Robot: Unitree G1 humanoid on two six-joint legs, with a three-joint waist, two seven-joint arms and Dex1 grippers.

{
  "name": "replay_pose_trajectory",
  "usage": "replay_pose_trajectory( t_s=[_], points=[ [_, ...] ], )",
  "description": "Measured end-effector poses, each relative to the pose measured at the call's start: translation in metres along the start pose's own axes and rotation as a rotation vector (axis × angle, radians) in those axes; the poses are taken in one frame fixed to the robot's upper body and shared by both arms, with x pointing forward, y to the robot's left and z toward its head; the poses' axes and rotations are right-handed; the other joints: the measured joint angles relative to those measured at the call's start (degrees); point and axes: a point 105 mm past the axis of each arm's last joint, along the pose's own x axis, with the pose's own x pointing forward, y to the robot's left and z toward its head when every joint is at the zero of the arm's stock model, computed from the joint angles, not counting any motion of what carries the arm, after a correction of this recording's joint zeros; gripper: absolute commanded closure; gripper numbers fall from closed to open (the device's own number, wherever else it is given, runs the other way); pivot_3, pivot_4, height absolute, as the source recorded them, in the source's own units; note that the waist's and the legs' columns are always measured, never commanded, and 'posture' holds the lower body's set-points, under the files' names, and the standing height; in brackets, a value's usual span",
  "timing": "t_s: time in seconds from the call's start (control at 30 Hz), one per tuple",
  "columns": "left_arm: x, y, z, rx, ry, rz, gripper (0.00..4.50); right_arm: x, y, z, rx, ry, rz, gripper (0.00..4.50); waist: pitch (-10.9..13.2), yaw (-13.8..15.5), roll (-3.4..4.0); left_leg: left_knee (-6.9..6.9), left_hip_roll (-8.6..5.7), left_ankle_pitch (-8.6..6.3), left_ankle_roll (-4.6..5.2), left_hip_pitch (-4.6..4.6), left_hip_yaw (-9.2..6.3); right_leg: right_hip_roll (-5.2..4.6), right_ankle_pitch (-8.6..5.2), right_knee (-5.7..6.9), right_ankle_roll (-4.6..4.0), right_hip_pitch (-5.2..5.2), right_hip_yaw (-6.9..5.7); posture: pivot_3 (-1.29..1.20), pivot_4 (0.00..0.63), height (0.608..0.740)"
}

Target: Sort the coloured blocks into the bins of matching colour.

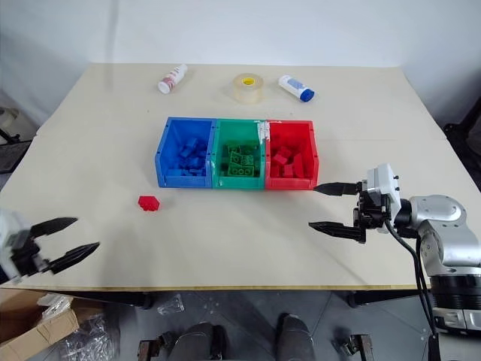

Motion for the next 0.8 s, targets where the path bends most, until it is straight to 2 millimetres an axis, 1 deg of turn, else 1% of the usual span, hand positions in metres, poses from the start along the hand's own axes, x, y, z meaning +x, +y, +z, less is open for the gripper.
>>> replay_pose_trajectory(
  t_s=[0.07, 0.1, 0.17, 0.27, 0.33, 0.43, 0.47, 0.5, 0.57, 0.6, 0.77, 0.8],
  points=[
    [-0.009, 0.002, -0.003, -0.002, 0.006, 0.024, 0.02, 0.000, 0.001, -0.001, 0.007, 0.000, 0.013, 0.00, 0.0, 0.5, 0.00, 0.00, 0.00, 0.00, -0.01, 0.00, -0.01, 0.00, -0.01, 0.01, -0.03, -0.01, -0.01, 0.00, 0.150, 0.740],
    [-0.018, 0.001, -0.007, 0.000, 0.021, 0.038, 0.02, 0.003, 0.000, 0.002, -0.003, -0.004, 0.033, 0.00, 0.0, 0.3, 0.01, 0.00, 0.03, -0.03, -0.05, 0.00, 0.04, 0.00, -0.01, 0.01, -0.04, -0.05, 0.01, 0.00, 0.150, 0.740],
    [-0.026, 0.000, -0.014, -0.011, 0.032, 0.055, 0.02, 0.003, -0.002, 0.003, -0.002, -0.006, 0.036, 0.00, 0.0, -0.3, 0.01, -0.02, 0.04, -0.06, -0.08, 0.00, 0.04, 0.02, -0.02, 0.02, -0.07, -0.06, 0.00, 0.00, 0.150, 0.740],
    [-0.024, 0.000, -0.013, -0.009, 0.017, 0.060, 0.02, 0.004, -0.002, 0.001, 0.007, -0.008, 0.042, 0.00, 0.0, -0.3, 0.01, -0.03, 0.04, -0.06, -0.08, 0.00, 0.04, 0.02, -0.03, 0.03, -0.08, -0.06, -0.02, 0.00, 0.150, 0.740],
    [-0.018, 0.002, -0.008, 0.004, -0.004, 0.057, 0.02, 0.004, -0.002, 0.001, 0.008, -0.009, 0.042, 0.00, 0.0, -0.2, 0.02, -0.03, 0.04, -0.06, -0.07, 0.01, 0.04, 0.01, -0.03, 0.04, -0.08, -0.06, -0.01, 0.00, 0.150, 0.740],
    [0.008, -0.001, 0.002, 0.037, -0.062, 0.013, 0.02, 0.005, -0.002, 0.002, 0.003, -0.010, 0.042, 0.00, 0.0, 0.0, 0.02, -0.02, 0.03, -0.05, -0.07, 0.01, 0.04, 0.01, -0.03, 0.06, -0.08, -0.04, -0.01, 0.00, 0.150, 0.740],
    [0.021, -0.001, 0.005, 0.048, -0.083, -0.003, 0.02, 0.006, -0.001, 0.002, 0.001, -0.010, 0.043, 0.00, 0.0, 0.0, 0.03, -0.02, 0.02, -0.05, -0.08, 0.02, 0.04, 0.01, -0.03, 0.09, -0.08, -0.05, -0.01, 0.00, 0.150, 0.740],
    [0.030, 0.000, 0.007, 0.056, -0.095, -0.009, 0.02, 0.007, -0.001, 0.002, -0.002, -0.012, 0.044, 0.00, 0.0, -0.1, 0.02, -0.02, 0.03, -0.05, -0.08, 0.00, 0.05, 0.03, -0.03, 0.10, -0.08, -0.06, -0.01, 0.00, 0.150, 0.740],
    [0.055, 0.004, 0.009, 0.070, -0.121, -0.024, 0.02, 0.008, 0.001, 0.001, -0.002, -0.007, 0.040, 0.00, 0.0, -0.1, 0.04, -0.02, 0.01, -0.05, -0.08, 0.01, 0.07, 0.03, -0.03, 0.11, -0.08, -0.05, -0.01, 0.00, 0.150, 0.740],
    [0.064, 0.004, 0.008, 0.078, -0.122, -0.037, 0.02, 0.009, 0.001, 0.002, -0.007, -0.009, 0.041, 0.00, 0.0, -0.2, 0.03, -0.02, 0.01, -0.05, -0.09, 0.00, 0.07, 0.03, -0.03, 0.10, -0.08, -0.06, -0.02, 0.00, 0.150, 0.740],
    [0.103, 0.010, 0.007, 0.097, -0.132, -0.087, 0.02, 0.008, 0.006, -0.001, 0.000, 0.000, 0.018, 0.00, 0.0, -0.4, 0.03, -0.03, 0.00, -0.05, -0.09, 0.01, 0.13, 0.04, -0.03, 0.10, -0.07, -0.08, -0.01, 0.00, 0.150, 0.740],
    [0.107, 0.010, 0.007, 0.100, -0.134, -0.098, 0.02, 0.009, 0.007, -0.001, 0.003, 0.002, 0.016, 0.00, 0.0, -0.4, 0.03, -0.02, 0.00, -0.05, -0.08, 0.01, 0.15, 0.04, -0.03, 0.10, -0.07, -0.07, 0.00, 0.00, 0.150, 0.740]
  ],
)
